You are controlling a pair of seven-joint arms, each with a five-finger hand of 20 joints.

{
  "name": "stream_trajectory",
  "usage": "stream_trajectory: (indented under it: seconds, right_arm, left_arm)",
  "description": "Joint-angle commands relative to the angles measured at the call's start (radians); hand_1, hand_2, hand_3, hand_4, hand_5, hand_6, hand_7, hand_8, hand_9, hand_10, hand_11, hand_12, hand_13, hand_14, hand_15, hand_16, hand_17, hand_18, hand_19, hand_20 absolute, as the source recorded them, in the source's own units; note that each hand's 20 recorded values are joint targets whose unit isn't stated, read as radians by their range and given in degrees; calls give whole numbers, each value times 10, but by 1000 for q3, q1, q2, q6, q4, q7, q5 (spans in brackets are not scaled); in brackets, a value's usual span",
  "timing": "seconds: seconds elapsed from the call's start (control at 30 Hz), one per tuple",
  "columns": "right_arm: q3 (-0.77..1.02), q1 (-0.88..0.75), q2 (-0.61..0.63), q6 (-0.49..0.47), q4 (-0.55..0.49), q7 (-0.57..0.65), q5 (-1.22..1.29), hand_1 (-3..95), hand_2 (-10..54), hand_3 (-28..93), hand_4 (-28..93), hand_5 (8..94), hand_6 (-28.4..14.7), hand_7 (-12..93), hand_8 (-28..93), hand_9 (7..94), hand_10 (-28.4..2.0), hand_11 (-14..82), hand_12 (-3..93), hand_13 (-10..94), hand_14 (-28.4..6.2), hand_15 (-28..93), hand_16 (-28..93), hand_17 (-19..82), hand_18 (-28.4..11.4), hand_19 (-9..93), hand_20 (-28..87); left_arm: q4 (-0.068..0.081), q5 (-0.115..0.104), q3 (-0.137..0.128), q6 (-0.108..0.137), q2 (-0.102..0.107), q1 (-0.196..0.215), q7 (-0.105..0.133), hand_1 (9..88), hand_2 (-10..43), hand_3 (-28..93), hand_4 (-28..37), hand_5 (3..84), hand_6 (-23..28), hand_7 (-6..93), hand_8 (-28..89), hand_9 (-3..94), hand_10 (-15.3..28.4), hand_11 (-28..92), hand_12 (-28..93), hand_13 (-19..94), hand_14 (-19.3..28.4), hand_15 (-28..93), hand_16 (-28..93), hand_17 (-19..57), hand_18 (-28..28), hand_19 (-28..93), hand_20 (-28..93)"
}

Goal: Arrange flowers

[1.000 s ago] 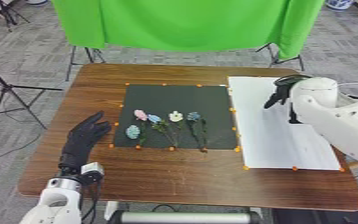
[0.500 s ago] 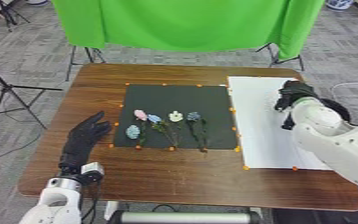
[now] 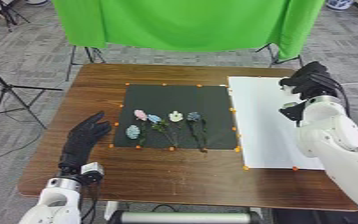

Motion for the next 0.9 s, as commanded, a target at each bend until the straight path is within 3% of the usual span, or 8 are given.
stream_trajectory:
  seconds: [0.03,0.43,0.9]
  right_arm:
    - [-82,-60,-13,-52,-90,-67,-142,587,-95,642,-230,802,12,237,19,875,-114,81,344,922,-8,677,285,678,-150,932,612]
    - [-204,-73,-34,-92,-126,-118,-458,586,-95,639,-227,803,16,233,19,874,-113,79,340,921,-8,677,287,677,-151,932,617]
    - [-320,-29,-77,-152,-123,-137,-462,579,-95,639,-224,799,22,235,20,867,-110,78,332,918,-8,679,288,671,-148,932,620]
  left_arm:
    - [7,9,9,-10,-7,20,-14,257,-85,720,-223,425,3,123,-75,452,128,167,100,389,162,149,-6,78,121,45,171]
    - [5,13,8,-13,-9,25,-17,256,-85,720,-222,424,3,124,-75,452,127,167,100,388,162,148,-6,78,120,45,171]
    - [3,11,4,-16,-12,31,-20,256,-86,721,-224,424,3,123,-75,452,128,167,100,386,162,147,-5,78,120,45,172]
